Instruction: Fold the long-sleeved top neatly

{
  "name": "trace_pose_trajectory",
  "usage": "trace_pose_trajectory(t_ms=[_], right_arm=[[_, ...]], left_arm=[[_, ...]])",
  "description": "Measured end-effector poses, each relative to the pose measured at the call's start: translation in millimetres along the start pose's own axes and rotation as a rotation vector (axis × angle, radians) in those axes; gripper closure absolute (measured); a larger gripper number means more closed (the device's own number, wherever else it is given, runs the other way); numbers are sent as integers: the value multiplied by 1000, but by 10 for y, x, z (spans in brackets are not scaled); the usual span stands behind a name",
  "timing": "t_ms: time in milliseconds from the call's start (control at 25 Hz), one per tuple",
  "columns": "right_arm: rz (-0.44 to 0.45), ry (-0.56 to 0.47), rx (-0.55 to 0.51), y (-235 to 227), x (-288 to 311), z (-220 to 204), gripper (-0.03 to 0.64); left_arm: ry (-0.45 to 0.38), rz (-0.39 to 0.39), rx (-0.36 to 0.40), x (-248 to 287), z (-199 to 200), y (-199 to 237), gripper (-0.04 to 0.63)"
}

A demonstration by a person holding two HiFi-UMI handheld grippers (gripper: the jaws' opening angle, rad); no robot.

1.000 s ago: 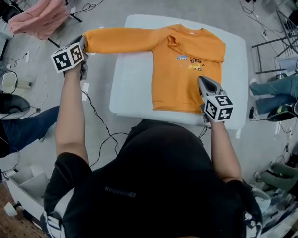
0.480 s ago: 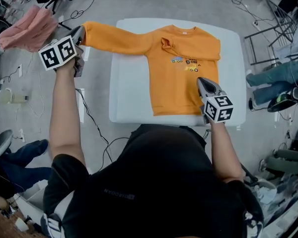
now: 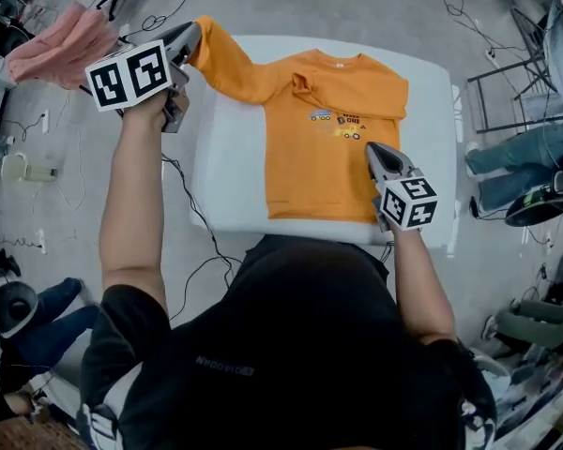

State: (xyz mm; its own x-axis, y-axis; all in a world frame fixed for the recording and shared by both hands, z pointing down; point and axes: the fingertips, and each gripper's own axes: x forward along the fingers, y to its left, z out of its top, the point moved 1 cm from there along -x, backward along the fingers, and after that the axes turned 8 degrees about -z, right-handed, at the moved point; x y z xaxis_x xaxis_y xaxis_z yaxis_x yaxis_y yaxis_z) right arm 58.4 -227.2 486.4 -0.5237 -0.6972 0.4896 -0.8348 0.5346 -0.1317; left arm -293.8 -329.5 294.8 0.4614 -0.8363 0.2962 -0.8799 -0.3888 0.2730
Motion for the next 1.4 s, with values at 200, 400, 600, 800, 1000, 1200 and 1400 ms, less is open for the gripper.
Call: trace_pose_trajectory(t_ms=[200,400,600,800,1000,1200,1400], right_arm=[[35,-13,-18,-315,-127,11,612],[60,-29,-10,-622,-280,-2,612],[84,-47,-2,-926,-436,-22,612],[94,-56,16,-1175,-606,-76,612],[90,-52,34,-1381,-722,-203,612],[83,-44,53,-1608,-811,-283,612],[75,-27,68,-1764,-876,-421,612]], left_arm=[[9,-2,28,279,79,-511,569],[41,6,63,614,87,-988,569],[86,-1,81,1044,-7,-1459,569],[159,-13,115,1535,-155,-1903,569],[280,-58,195,2029,-524,-2328,569],[440,-109,285,2503,-976,-2661,569],[596,-123,333,2976,-1553,-2782,569]])
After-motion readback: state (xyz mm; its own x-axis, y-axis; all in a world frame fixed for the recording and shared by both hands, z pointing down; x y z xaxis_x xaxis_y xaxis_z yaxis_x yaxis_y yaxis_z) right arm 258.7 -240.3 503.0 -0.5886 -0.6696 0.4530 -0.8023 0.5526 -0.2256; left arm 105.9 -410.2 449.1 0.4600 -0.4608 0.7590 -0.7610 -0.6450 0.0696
